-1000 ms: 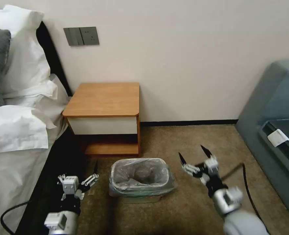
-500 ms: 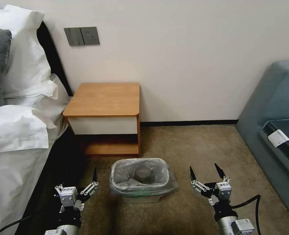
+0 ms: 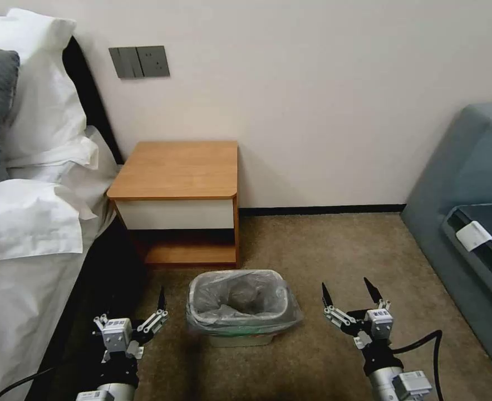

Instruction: Pick up the garbage bag from the table and place it over the trash can.

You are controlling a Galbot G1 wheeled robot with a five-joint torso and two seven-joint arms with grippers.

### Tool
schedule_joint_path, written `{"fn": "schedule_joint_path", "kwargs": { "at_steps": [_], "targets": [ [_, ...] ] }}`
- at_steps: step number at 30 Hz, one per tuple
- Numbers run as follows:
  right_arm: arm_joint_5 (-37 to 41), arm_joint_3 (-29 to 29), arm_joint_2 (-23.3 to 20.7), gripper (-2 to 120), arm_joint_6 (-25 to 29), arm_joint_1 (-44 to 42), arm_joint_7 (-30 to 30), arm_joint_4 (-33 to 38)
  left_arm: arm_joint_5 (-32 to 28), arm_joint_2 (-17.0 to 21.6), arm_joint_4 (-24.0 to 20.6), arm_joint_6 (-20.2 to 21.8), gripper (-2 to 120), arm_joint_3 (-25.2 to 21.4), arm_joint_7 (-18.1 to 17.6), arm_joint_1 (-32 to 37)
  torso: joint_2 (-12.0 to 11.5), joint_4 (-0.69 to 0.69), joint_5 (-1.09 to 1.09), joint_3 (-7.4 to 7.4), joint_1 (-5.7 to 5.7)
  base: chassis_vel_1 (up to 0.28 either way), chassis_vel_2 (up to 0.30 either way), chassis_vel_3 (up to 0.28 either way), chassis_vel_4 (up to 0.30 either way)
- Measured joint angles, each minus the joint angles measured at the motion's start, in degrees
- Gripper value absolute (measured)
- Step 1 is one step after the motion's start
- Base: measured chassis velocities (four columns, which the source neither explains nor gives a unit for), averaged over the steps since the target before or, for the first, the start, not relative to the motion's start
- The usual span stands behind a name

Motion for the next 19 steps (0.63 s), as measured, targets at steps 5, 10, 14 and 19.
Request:
{"fn": "schedule_joint_path", "kwargs": {
  "at_steps": [5, 10, 14, 19],
  "targets": [
    [0.05, -0.04, -0.04, 100, -0.06, 0.04, 0.02, 0.01, -0.02, 0.01, 0.02, 0.04, 100, 0.0, 0.0, -0.02, 0.0, 0.0, 0.0, 0.0, 0.0, 0.0, 0.0, 0.0, 0.0],
    [0.07, -0.06, -0.05, 100, -0.08, 0.06, 0.04, 0.02, -0.04, 0.01, 0.04, 0.06, 100, 0.01, 0.0, -0.03, 0.0, 0.0, 0.0, 0.0, 0.0, 0.0, 0.0, 0.0, 0.0],
    [0.1, -0.08, -0.07, 100, -0.11, 0.08, 0.06, 0.04, -0.06, 0.01, 0.06, 0.07, 100, 0.01, 0.0, -0.05, 0.0, 0.0, 0.0, 0.0, 0.0, 0.0, 0.0, 0.0, 0.0],
    [0.12, -0.08, -0.08, 100, -0.12, 0.08, 0.06, 0.05, -0.07, 0.01, 0.07, 0.09, 100, 0.01, 0.0, -0.06, 0.0, 0.0, 0.0, 0.0, 0.0, 0.0, 0.0, 0.0, 0.0]
  ]
}}
